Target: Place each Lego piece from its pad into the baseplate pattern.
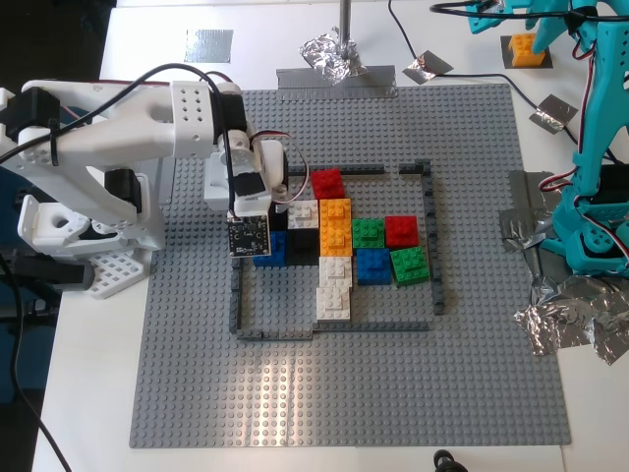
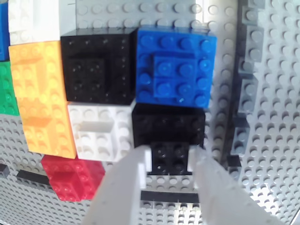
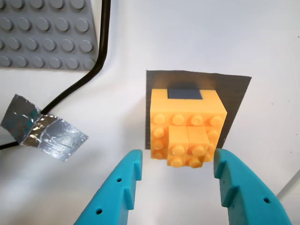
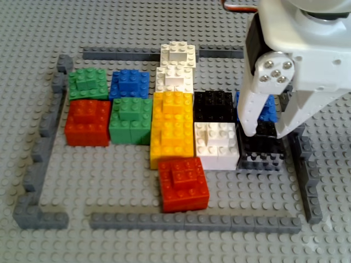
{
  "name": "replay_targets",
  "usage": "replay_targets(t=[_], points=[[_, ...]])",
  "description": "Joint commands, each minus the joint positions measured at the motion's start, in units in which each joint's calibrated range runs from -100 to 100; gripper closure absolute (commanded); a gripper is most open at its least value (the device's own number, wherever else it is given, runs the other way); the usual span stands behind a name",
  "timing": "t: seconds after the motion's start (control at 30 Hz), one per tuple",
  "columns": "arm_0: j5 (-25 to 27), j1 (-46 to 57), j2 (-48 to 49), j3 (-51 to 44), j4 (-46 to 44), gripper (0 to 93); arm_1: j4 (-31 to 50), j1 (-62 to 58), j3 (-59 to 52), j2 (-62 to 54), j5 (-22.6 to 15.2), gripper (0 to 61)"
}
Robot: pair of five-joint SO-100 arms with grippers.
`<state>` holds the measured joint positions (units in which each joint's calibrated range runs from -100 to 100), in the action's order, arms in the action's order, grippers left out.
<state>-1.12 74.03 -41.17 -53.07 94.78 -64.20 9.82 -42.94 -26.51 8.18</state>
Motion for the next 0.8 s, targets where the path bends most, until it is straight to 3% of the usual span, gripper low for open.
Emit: replay_targets(t=[0.0,0.1,0.17,0.2,0.5,0.63,0.7,0.77], points=[[0.3,0.4,0.0,-2.7,0.3,77.7,0.2,-0.4,0.6,-0.1,-0.2,61.0],[0.3,0.4,-2.3,-5.7,1.1,77.4,0.2,-0.5,0.7,-0.1,-1.0,58.3],[0.4,0.4,-3.3,-7.1,1.1,77.4,-0.2,-0.5,0.8,-0.1,-1.0,50.0],[0.4,0.4,-4.0,-7.9,1.2,77.6,-0.5,-0.6,0.9,-0.2,-0.9,48.9],[0.4,0.2,-4.2,-8.0,1.2,81.2,-5.0,-0.1,5.6,-1.6,-1.7,46.1],[0.4,0.1,-4.3,-8.0,1.2,82.6,-10.8,1.3,13.1,-4.3,-2.7,45.3],[0.4,0.0,-4.3,-8.0,1.2,82.6,-12.9,1.7,17.8,-4.2,-3.2,41.0],[0.4,0.0,-4.9,-8.0,1.2,82.6,-17.0,3.3,29.2,-2.8,-4.9,34.5]])
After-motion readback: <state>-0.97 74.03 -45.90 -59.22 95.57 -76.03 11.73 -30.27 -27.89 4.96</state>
